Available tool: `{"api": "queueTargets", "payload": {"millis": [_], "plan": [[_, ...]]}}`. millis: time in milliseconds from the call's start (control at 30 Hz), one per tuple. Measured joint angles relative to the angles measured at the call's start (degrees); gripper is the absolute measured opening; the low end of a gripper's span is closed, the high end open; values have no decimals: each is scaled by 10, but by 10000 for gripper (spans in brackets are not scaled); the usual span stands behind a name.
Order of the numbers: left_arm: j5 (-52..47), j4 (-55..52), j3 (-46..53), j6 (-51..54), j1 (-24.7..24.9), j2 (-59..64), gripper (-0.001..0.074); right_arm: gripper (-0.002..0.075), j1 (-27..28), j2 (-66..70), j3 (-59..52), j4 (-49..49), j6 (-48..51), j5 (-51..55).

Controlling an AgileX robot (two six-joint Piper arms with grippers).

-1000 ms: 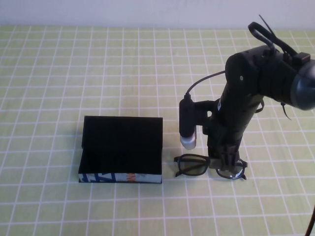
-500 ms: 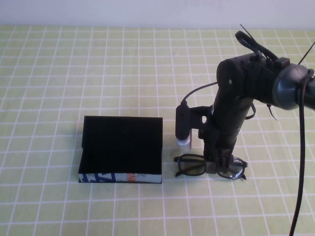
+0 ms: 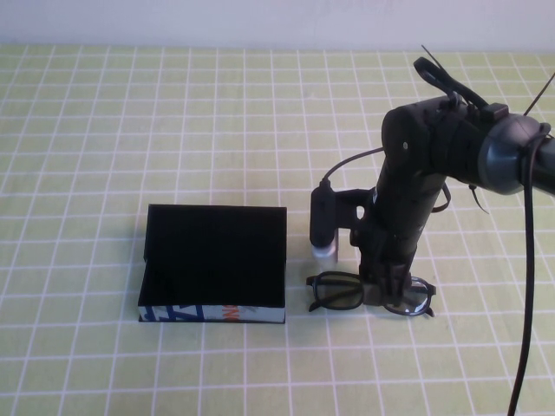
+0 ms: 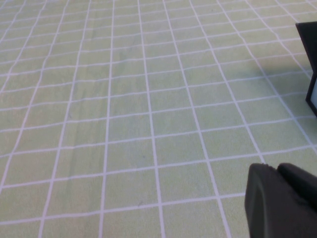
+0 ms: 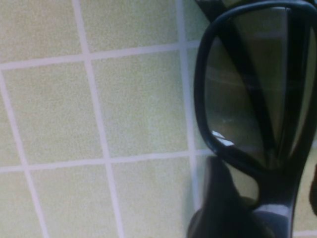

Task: Return glasses to glasses case
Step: Pick up the glasses from the table

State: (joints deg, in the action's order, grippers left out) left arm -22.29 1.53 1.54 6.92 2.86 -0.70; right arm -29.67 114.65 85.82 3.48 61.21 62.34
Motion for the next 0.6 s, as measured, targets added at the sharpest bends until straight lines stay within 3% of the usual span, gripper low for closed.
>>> {"api": "queueTargets", "payload": {"millis": [433, 600], "plan": [[0, 0, 0, 0, 0, 0, -2, 115, 0, 2, 0, 2, -1, 26], [0, 0, 0, 0, 0, 0, -2, 62, 0, 2, 0, 4, -1, 40]]}}
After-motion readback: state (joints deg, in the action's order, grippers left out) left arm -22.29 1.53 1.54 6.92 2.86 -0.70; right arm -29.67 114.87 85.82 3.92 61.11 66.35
